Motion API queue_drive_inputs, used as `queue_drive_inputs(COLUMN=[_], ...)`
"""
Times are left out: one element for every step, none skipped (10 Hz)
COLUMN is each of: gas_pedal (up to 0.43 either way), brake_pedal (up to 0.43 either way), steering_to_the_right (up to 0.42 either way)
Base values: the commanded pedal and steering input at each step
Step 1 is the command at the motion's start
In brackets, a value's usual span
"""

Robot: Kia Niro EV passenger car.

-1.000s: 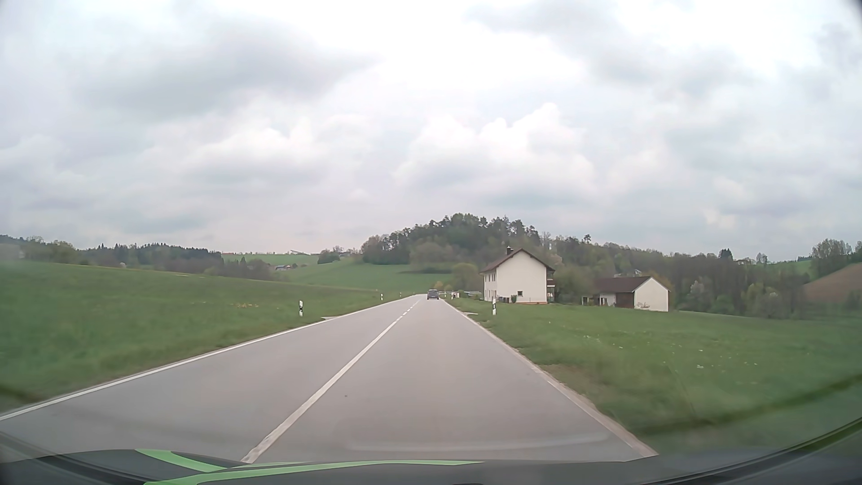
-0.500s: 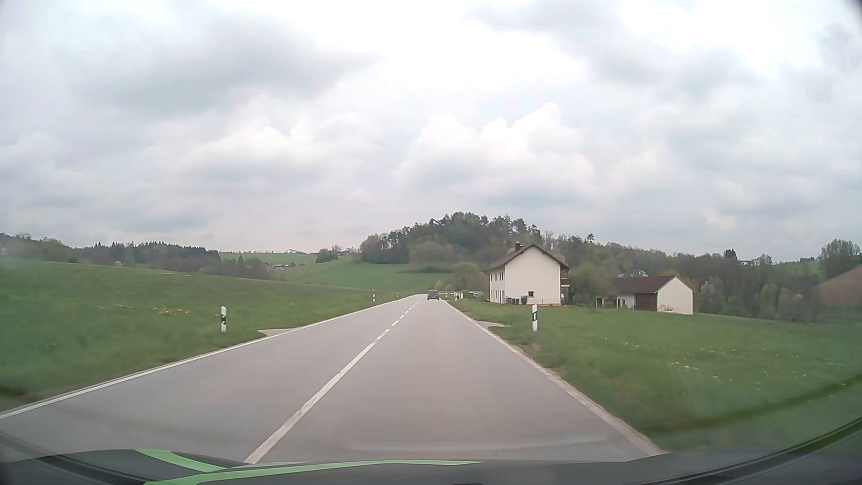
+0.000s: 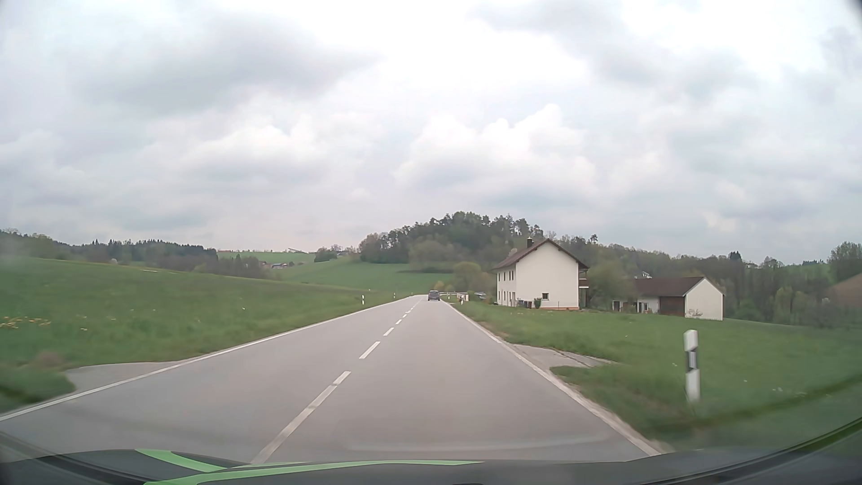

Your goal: Follow the waypoints while adhering to traffic rules and regulations

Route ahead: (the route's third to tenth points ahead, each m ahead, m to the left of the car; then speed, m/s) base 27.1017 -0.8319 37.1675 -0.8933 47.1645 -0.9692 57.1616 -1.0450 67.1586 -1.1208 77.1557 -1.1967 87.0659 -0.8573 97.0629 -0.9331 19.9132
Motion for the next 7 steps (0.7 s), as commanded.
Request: queue_drive_inputs(gas_pedal=[0.189,0.177,0.177,0.177,0.189,0.197,0.197], brake_pedal=[0.000,0.000,0.000,0.000,0.000,0.000,0.000], steering_to_the_right=[-0.001,-0.001,-0.001,-0.001,-0.001,0.000,0.000])
